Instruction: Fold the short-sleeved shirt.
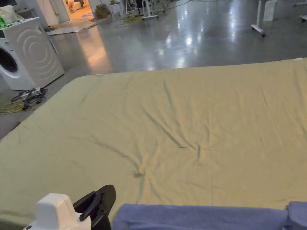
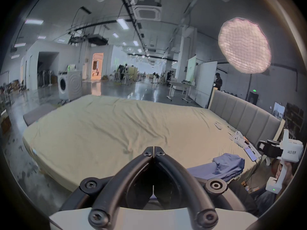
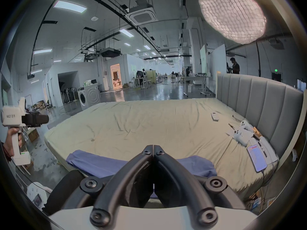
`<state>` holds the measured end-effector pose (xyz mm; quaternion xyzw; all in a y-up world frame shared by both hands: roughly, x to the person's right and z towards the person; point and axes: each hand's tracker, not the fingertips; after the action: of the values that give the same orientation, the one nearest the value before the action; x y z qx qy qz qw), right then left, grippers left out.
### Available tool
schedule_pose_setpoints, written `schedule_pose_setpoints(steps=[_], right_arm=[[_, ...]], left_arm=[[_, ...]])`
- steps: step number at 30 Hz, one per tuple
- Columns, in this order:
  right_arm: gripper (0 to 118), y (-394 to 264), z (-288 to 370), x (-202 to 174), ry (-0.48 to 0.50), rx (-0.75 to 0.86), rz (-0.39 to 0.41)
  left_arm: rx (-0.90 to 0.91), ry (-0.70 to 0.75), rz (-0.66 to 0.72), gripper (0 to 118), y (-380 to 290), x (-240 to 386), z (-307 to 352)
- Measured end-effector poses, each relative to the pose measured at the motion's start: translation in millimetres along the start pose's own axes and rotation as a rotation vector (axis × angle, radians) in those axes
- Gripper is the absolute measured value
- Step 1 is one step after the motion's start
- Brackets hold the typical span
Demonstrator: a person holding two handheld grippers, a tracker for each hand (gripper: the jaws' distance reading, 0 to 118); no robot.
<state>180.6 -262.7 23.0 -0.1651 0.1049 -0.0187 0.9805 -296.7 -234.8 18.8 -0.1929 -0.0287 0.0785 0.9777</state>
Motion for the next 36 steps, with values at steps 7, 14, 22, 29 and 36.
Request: schedule_pose_setpoints(steps=[7,14,22,29,36], right_arm=[[0,-21.0,-8.9,5.8,0.000,-0.128,-0.078],[0,-27.8,-7.9,2.6,-0.032,-0.186,-0.045],[0,-41.9,-8.3,-0.5,-0.038,-0.239,-0.128],[0,-47.7,-14.2,-14.6,-0.012,-0.263,-0.124],[0,-47.2,-21.3,-24.5,0.024,-0.280,-0.130]], left_arm=[[-0.214,-0.150,0.405,113,-48.0,-113.5,-71.3],[-0.338,-0.269,0.665,113,-112.3,-181.2,-138.0],[-0.285,-0.413,1.029,111,-133.6,-178.1,-155.1],[-0.418,-0.394,0.969,52,-145.0,-162.1,-168.4],[-0.422,-0.369,1.000,12,-143.7,-150.2,-166.0]])
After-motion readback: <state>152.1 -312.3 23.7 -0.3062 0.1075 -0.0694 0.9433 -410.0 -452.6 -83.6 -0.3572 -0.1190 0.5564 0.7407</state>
